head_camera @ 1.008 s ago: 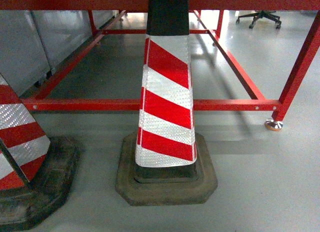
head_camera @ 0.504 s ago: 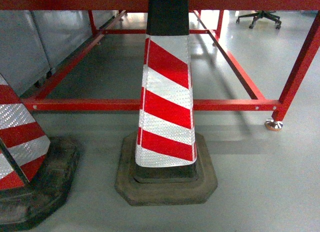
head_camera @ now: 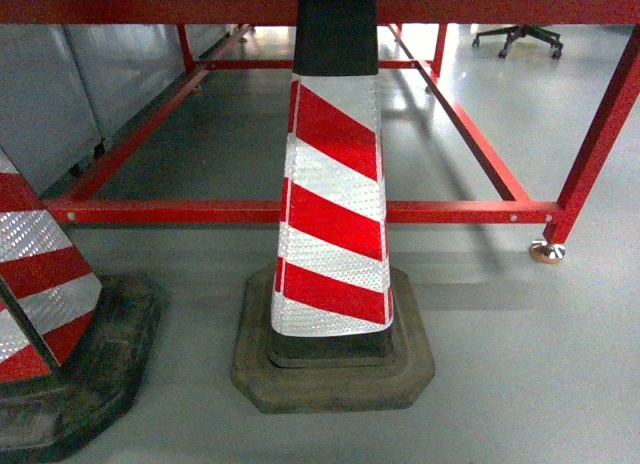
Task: Sort blue parts and orange caps into right shelf containers
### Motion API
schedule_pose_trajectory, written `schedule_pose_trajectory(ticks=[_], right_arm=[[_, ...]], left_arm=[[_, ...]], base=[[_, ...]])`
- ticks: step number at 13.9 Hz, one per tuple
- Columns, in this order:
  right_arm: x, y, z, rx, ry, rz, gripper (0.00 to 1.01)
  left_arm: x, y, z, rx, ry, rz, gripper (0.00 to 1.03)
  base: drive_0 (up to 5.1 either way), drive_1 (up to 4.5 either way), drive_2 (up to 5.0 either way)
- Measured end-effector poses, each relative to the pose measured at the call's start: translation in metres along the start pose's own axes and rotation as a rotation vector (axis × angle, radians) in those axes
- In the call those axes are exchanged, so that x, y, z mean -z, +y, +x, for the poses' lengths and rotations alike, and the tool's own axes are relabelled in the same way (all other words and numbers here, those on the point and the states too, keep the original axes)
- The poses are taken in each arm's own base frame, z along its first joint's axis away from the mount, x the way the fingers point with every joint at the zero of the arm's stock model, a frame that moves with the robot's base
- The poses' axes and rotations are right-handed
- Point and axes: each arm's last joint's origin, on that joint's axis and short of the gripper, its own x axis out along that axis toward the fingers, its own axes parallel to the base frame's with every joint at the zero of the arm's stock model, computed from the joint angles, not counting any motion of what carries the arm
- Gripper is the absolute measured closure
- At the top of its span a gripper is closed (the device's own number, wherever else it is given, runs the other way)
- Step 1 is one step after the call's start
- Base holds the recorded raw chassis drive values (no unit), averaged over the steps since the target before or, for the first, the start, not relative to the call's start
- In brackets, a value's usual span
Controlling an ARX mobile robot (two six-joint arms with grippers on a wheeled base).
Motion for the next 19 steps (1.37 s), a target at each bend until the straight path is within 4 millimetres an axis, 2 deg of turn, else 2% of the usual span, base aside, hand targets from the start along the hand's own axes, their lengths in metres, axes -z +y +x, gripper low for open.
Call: schedule_pose_trajectory(ticks=[19], right_arm=[[-0.0002, 0.0, 0.0, 0.0, -0.002, 0.007, 0.03]], left_arm=[[-0.0002, 0.0, 0.0, 0.0, -0.002, 0.01, 0.05]], base=[[0.0, 0.0, 0.0]])
